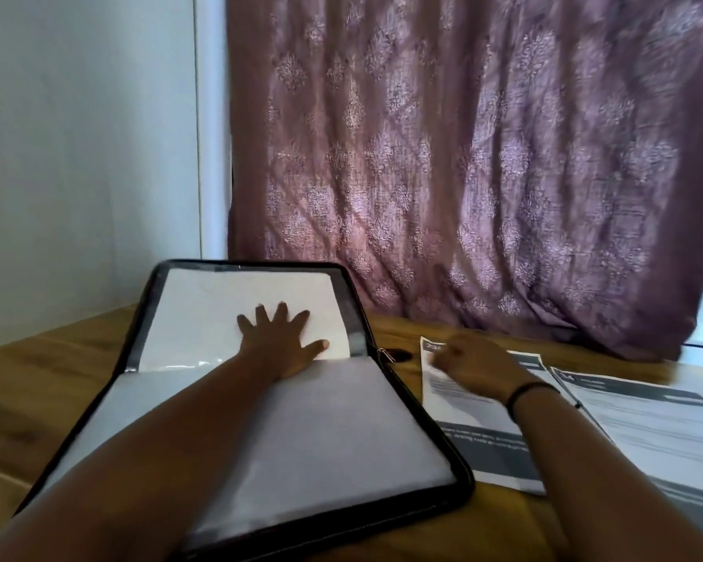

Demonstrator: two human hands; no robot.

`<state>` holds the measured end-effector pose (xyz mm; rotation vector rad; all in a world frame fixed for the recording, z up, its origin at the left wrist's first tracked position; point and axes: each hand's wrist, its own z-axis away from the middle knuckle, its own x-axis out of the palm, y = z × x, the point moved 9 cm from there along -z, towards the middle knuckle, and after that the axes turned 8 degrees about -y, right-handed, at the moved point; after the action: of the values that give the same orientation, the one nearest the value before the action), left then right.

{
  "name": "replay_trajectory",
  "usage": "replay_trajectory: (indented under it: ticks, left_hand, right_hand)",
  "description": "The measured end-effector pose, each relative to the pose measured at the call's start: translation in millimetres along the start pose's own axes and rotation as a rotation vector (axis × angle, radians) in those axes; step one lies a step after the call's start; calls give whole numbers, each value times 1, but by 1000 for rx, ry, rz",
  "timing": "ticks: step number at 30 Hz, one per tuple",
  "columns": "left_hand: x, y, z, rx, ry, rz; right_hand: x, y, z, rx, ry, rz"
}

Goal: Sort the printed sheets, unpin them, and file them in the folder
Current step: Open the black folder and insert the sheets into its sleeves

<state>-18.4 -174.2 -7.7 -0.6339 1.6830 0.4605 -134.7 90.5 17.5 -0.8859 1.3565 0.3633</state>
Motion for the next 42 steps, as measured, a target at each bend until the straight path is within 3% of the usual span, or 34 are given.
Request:
replay_trajectory:
  ticks: [2,5,10,14,16,18,21,24,26,29,32,34,36,37,39,42]
  left_hand:
    - [-8,3,4,9,90,-72]
    - [-22,12,8,64,239,-146]
    - [-41,45,21,333,578,-159]
    - [-56,76,38,519,635,13]
    - [-54,89,40,588,523,181]
    - [-44,102,37,615,278,370]
    - [-23,126,40,661,-15,423]
    - [-13,134,44,668,-56,401]
    - [-12,131,42,663,-61,465]
    - [-10,125,39,632,-107,610]
    - [-8,129,41,587,-306,995]
    - [-15,128,41,500,-371,1211]
    - [-20,119,40,402,-383,1267]
    - [-20,119,42,391,-433,1315]
    - [-25,120,45,411,-527,1540]
    - [-48,121,46,492,-512,1870]
  right_hand:
    - [-3,63,0,267,-25,122]
    - [-1,121,11,534,-28,-28]
    - [-5,144,11,611,7,-60]
    - [-11,146,16,621,25,-70]
    - [-14,146,22,633,12,-85]
    - [-17,147,23,622,-10,-121]
    - [-18,152,24,580,-25,-320]
    - [-11,151,22,512,-30,-729]
    - [-31,147,30,459,145,-925]
    - [-89,158,63,414,658,-1013]
    - [-109,162,88,295,953,-1319]
    - [-96,144,67,122,785,-1734]
    - [-78,123,45,-31,635,-1943]
    - [-71,119,37,-46,658,-1784]
    - [-53,95,25,-42,617,-1712]
    - [-35,63,13,2,649,-1442]
